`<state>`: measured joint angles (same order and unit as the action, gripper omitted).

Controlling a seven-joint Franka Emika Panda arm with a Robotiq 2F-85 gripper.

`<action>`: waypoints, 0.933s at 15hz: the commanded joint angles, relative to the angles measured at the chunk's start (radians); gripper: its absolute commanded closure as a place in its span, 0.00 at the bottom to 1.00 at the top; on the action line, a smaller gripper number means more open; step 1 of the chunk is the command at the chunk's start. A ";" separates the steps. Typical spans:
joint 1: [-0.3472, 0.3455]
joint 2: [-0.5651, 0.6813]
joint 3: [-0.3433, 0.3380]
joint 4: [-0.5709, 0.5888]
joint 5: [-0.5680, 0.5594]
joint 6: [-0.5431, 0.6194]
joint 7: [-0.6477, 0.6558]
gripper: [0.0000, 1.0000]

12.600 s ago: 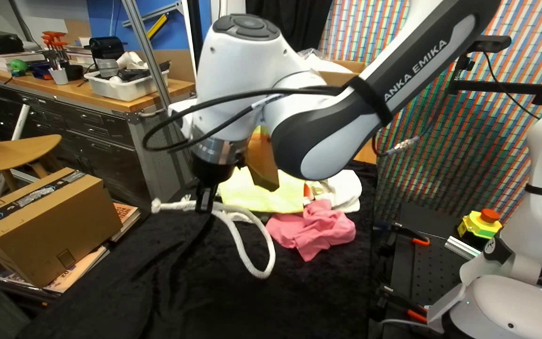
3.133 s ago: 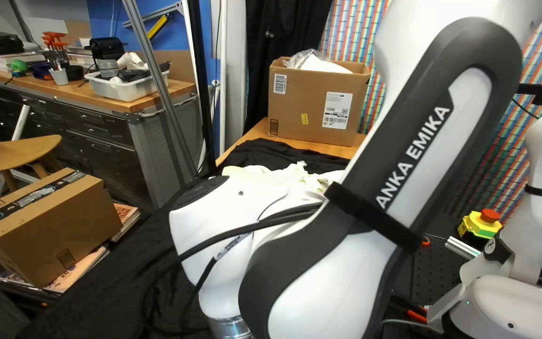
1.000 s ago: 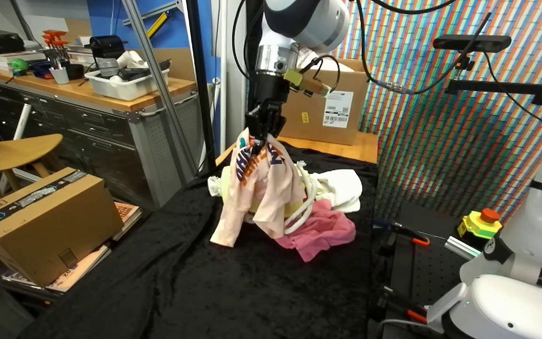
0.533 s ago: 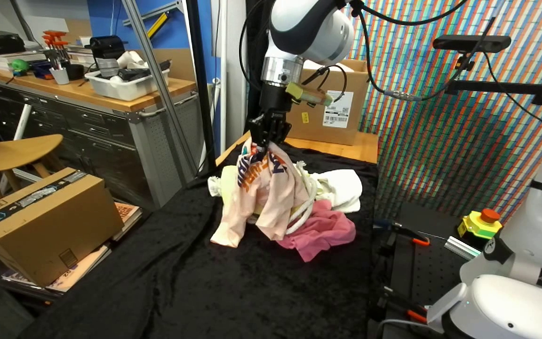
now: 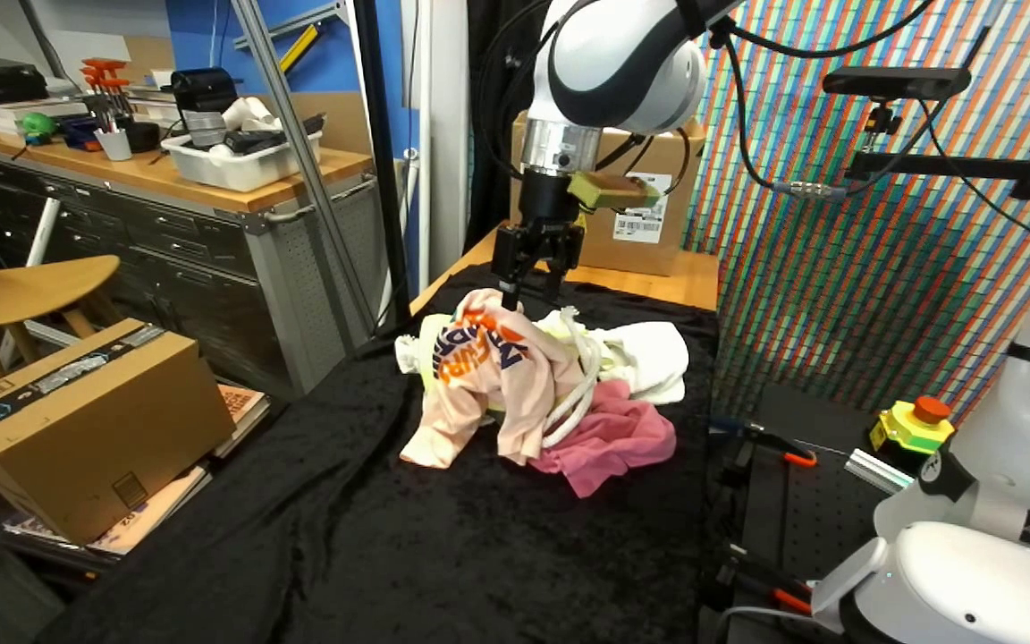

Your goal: Pile up all the things on the table on the white shirt

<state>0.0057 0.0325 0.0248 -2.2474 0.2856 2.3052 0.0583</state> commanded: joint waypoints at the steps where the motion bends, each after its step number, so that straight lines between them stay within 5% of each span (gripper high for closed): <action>1: 0.025 -0.163 0.015 -0.129 -0.080 -0.030 0.076 0.00; 10: 0.106 -0.645 0.145 -0.415 -0.089 -0.107 0.222 0.00; 14: 0.153 -0.869 0.219 -0.555 -0.078 -0.039 0.305 0.00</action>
<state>0.1257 -0.6390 0.1980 -2.6711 0.2021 2.2065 0.2970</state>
